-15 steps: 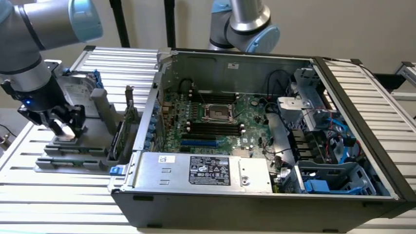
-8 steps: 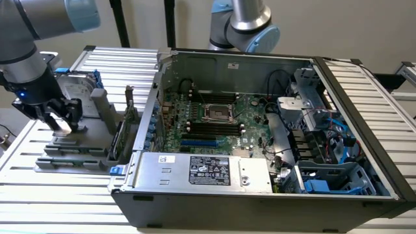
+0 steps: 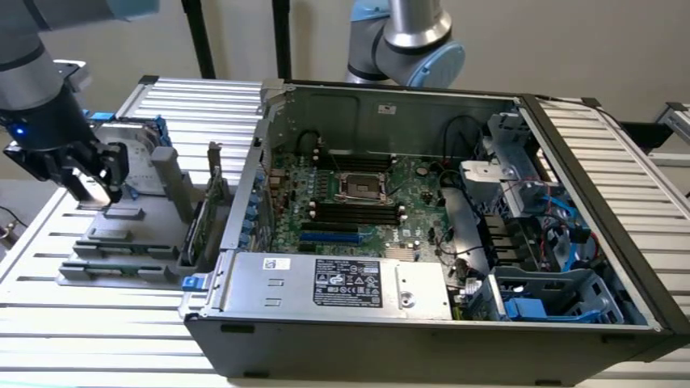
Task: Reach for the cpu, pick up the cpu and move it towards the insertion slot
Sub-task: 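Pick up the cpu and move it towards the insertion slot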
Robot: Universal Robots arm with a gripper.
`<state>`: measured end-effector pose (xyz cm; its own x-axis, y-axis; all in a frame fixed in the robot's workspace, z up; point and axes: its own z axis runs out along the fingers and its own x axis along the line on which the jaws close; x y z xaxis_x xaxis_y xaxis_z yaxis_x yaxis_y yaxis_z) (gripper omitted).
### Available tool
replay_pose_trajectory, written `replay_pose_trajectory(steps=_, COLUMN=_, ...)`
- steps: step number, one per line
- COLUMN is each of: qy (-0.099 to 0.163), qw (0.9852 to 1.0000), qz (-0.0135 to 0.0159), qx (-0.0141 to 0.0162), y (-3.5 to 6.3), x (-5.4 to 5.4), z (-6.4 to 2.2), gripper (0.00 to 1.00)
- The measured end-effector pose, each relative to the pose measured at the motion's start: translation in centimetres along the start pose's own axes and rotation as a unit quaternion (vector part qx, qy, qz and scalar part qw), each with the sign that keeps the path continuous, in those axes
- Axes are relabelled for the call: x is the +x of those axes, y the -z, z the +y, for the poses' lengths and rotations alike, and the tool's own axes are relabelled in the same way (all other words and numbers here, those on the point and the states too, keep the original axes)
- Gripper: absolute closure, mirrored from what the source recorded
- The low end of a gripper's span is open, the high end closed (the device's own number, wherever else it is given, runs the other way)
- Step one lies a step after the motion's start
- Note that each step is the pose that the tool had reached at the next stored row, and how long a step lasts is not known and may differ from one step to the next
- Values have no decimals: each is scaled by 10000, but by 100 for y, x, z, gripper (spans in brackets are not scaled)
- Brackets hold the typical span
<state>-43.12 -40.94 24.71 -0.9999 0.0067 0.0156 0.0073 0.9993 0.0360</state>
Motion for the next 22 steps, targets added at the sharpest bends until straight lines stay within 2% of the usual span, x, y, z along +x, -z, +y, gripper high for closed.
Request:
replay_pose_trajectory(steps=6, qy=-1, qw=10000, qz=0, qx=0, y=273, x=-49, z=10, gripper=45)
replay_pose_trajectory(steps=9, qy=0, qw=10000, qz=0, qx=0, y=408, x=-111, z=14, gripper=45)
replay_pose_trajectory(steps=22, qy=0, qw=10000, qz=39, qx=-38, y=1004, x=-683, z=13, gripper=45)
